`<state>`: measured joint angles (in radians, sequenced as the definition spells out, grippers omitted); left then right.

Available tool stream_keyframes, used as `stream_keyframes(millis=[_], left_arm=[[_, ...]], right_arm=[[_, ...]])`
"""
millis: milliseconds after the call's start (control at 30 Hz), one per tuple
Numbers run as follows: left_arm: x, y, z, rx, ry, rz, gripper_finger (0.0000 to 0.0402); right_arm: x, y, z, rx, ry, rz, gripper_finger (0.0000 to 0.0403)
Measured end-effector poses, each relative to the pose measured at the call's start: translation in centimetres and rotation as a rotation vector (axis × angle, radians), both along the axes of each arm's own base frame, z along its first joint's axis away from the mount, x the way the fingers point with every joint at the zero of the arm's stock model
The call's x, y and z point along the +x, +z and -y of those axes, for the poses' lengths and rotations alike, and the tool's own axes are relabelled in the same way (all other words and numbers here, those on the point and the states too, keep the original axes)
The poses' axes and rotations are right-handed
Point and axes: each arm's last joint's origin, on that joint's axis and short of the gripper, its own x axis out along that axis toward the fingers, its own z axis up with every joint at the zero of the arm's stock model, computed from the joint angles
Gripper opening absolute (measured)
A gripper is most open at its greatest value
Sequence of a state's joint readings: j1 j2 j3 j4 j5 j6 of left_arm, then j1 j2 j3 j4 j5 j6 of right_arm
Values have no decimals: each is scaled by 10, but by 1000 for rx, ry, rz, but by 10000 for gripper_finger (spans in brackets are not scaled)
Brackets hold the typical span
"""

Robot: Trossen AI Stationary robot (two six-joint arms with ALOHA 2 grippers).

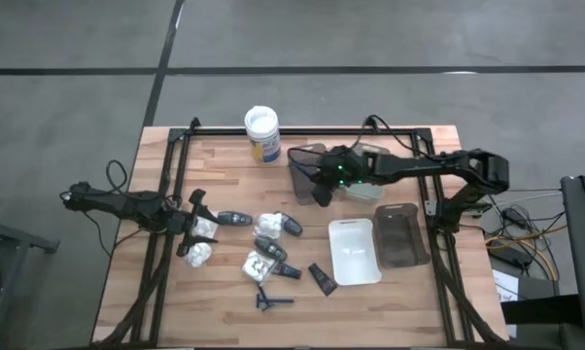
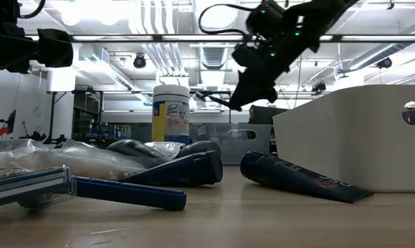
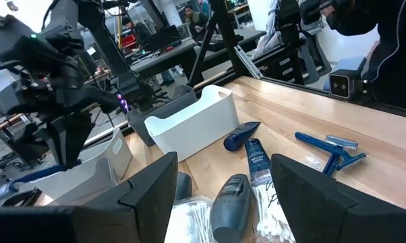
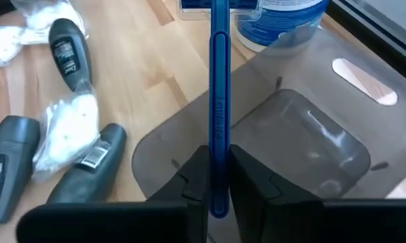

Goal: Pick & Place Travel size toiletries
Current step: Put the blue razor into the top black bin

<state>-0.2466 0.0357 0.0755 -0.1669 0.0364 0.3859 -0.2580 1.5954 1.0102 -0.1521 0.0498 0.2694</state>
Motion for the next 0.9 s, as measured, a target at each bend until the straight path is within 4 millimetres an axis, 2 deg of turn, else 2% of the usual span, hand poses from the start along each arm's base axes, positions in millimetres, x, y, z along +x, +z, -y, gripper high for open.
stream_keyframes(millis=[200,367,567,900], left_arm=[[0,0,0,0,0,0,243],[0,0,0,0,0,0,243],[0,0,0,0,0,-1,243],[0,0,0,0,0,-1,243]], right_arm=[[8,2,12,1,-20,-48,42],[-5,2,21,51,-95,-70,48],[-23,2,27,148,-229,-53,35],[-22,-9,27,227,-307,-73,52]])
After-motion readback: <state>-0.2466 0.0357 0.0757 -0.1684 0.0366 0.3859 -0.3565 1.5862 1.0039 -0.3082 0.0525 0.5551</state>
